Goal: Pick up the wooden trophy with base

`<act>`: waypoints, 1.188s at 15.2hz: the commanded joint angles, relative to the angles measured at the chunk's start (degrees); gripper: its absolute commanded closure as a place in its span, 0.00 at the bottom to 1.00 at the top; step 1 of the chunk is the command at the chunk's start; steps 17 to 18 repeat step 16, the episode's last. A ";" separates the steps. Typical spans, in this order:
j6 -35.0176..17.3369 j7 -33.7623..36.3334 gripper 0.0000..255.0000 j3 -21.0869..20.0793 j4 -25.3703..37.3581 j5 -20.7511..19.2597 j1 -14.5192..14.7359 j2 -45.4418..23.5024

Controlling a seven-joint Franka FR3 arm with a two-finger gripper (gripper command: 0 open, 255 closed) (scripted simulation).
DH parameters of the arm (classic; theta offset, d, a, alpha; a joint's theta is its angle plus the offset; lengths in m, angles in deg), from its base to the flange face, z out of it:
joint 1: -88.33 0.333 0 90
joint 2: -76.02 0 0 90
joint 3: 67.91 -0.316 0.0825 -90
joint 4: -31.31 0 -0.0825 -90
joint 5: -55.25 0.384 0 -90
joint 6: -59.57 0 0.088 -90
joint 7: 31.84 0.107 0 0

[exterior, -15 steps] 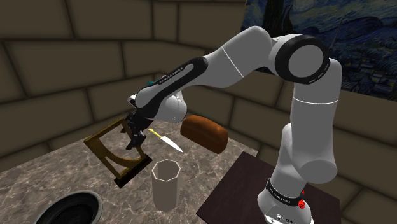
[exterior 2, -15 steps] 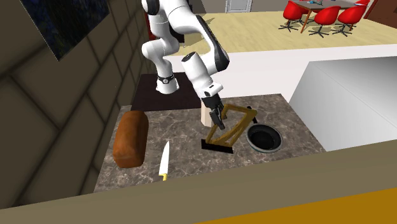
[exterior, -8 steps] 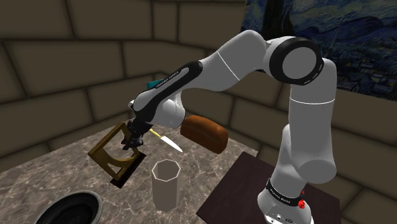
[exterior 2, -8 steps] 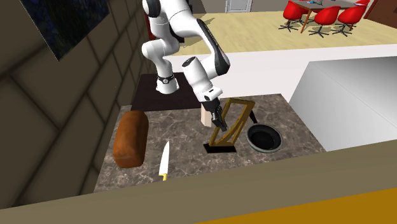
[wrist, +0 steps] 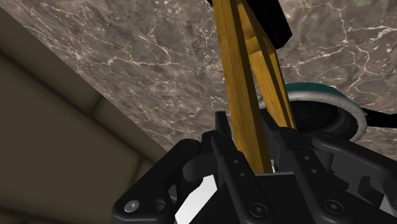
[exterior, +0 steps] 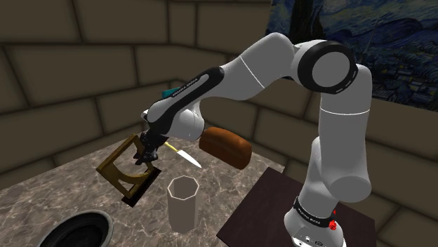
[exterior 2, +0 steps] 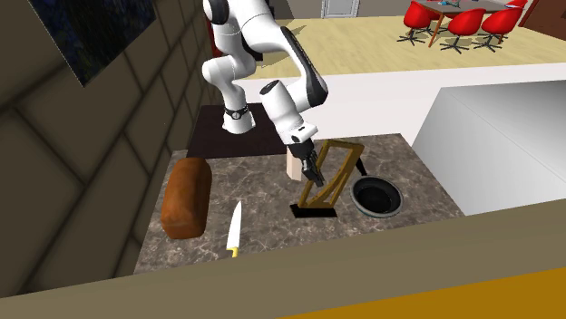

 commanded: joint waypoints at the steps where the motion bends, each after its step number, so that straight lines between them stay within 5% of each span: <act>1: 0.77 1.73 1.00 0.78 -0.07 -1.65 0.52 0.85; 14: 7.47 13.79 1.00 5.21 0.50 -13.51 3.07 7.57; 18: 7.55 13.91 1.00 5.23 0.52 -13.63 3.07 7.64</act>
